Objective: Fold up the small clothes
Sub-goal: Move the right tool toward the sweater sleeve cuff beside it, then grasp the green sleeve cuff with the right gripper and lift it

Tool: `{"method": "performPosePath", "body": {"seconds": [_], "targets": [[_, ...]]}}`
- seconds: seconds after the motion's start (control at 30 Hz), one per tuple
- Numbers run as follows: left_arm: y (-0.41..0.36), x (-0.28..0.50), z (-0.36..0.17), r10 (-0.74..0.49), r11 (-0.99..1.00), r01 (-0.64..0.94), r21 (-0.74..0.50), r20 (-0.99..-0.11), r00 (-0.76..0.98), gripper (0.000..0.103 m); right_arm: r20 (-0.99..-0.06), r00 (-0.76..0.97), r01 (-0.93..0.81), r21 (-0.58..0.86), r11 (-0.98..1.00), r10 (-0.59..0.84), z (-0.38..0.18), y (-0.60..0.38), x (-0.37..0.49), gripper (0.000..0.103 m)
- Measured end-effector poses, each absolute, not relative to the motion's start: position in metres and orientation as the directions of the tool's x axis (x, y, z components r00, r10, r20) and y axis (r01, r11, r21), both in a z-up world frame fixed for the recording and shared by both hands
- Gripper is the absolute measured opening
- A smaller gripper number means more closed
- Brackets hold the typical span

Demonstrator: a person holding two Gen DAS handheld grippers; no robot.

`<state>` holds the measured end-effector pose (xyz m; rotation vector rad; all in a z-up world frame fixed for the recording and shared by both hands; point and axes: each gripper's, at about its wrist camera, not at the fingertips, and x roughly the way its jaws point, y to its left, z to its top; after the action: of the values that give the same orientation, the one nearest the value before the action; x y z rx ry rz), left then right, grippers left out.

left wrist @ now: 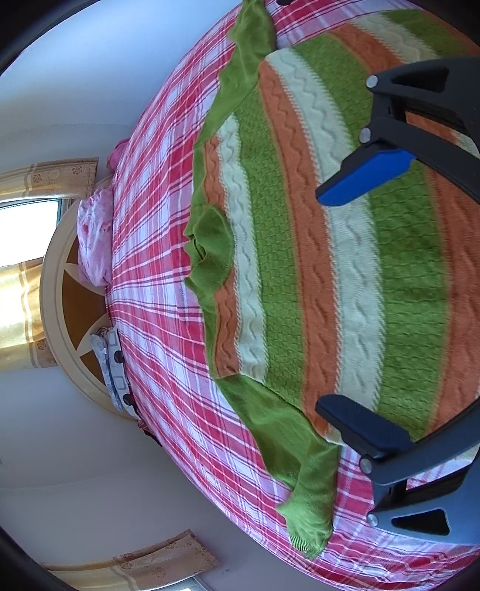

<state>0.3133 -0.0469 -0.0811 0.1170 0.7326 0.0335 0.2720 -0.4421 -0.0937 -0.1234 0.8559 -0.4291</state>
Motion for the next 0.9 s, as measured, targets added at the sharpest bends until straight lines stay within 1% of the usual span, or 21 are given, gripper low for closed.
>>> {"method": "performPosePath", "body": {"seconds": [0.13, 0.23, 0.27, 0.37, 0.47, 0.6, 0.87, 0.9], "targets": [[-0.049, 0.327, -0.086, 0.077, 0.993, -0.001, 0.114, -0.668, 0.74, 0.103, -0.717, 0.556, 0.34, -0.266, 0.902, -0.421, -0.097, -0.467, 0.283, 0.102], [-0.05, 0.335, -0.09, 0.09, 0.993, -0.014, 0.12, -0.665, 0.741, 0.103, -0.74, 0.558, 0.372, -0.181, 0.911, -0.375, -0.098, -0.496, 0.288, 0.102], [-0.049, 0.337, -0.091, 0.092, 0.993, -0.016, 0.119, -0.665, 0.741, 0.103, -0.749, 0.565, 0.387, -0.13, 0.913, -0.346, -0.098, -0.509, 0.288, 0.102], [-0.049, 0.343, -0.096, 0.102, 0.992, -0.026, 0.124, -0.666, 0.739, 0.103, -0.763, 0.549, 0.433, -0.088, 0.897, -0.34, -0.099, -0.534, 0.291, 0.102], [-0.045, 0.35, -0.101, 0.105, 0.993, -0.038, 0.113, -0.678, 0.728, 0.103, -0.787, 0.538, 0.481, -0.006, 0.877, -0.301, -0.104, -0.564, 0.291, 0.101], [-0.04, 0.354, -0.104, 0.1, 0.994, -0.05, 0.093, -0.686, 0.721, 0.103, -0.808, 0.535, 0.554, 0.113, 0.825, -0.249, -0.114, -0.6, 0.288, 0.086], [-0.037, 0.355, -0.108, 0.082, 0.997, -0.05, 0.066, -0.694, 0.715, 0.103, -0.772, 0.615, 0.625, 0.351, 0.697, -0.162, -0.115, -0.645, 0.282, 0.079], [-0.037, 0.355, -0.108, 0.084, 0.996, -0.054, 0.065, -0.695, 0.714, 0.103, -0.769, 0.619, 0.632, 0.367, 0.683, -0.16, -0.115, -0.649, 0.283, 0.076]]}}
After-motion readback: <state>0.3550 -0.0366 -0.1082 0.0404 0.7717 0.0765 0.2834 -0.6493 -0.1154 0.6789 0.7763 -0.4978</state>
